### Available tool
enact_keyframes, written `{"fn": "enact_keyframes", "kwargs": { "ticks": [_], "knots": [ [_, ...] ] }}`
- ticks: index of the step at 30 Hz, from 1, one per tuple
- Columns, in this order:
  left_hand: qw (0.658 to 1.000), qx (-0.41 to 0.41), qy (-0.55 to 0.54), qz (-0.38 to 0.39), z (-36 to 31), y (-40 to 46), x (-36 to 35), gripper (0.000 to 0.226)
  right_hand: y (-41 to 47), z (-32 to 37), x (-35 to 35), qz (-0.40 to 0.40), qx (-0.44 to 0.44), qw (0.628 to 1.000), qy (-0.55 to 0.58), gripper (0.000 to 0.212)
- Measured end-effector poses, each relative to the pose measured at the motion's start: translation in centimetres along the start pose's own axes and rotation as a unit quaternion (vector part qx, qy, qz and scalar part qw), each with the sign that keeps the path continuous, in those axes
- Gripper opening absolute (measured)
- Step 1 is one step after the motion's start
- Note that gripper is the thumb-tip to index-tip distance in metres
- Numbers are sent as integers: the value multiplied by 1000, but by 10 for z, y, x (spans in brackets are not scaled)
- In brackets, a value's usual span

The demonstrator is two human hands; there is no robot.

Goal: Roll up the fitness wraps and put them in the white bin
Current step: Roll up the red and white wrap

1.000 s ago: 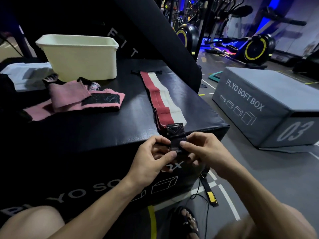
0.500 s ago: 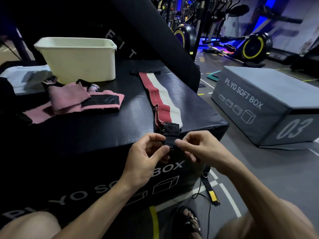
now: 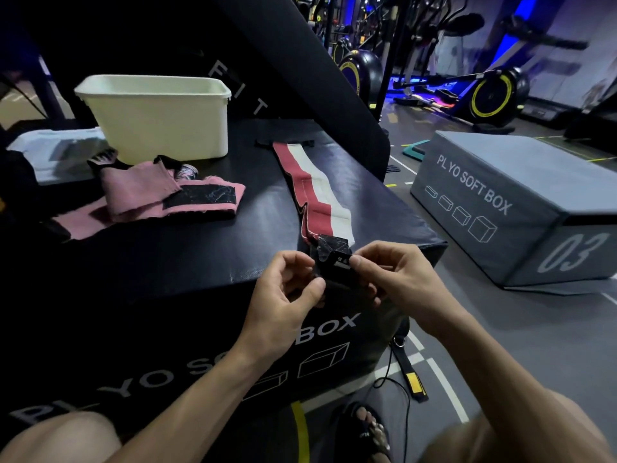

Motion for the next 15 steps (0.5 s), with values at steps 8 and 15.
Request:
{"fn": "enact_keyframes", "kwargs": {
  "ticks": [8, 15],
  "knots": [
    [993, -22, 110, 44, -6, -2, 1, 19, 5, -5, -4, -25, 4, 1000, 10, 20],
    [941, -160, 292, 68, -29, 10, 4, 10, 6, -3, 1, -72, 54, 995, -48, 13]
  ]
}}
Point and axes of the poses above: each hand's wrist, its own y-axis towards the middle knuckle, its own x-axis out of the back of the hand, z = x × y, the point moved 7 cm from there along y, towards the middle knuckle, and after that the axes turned 14 degrees about -x, right-handed, at the moved point
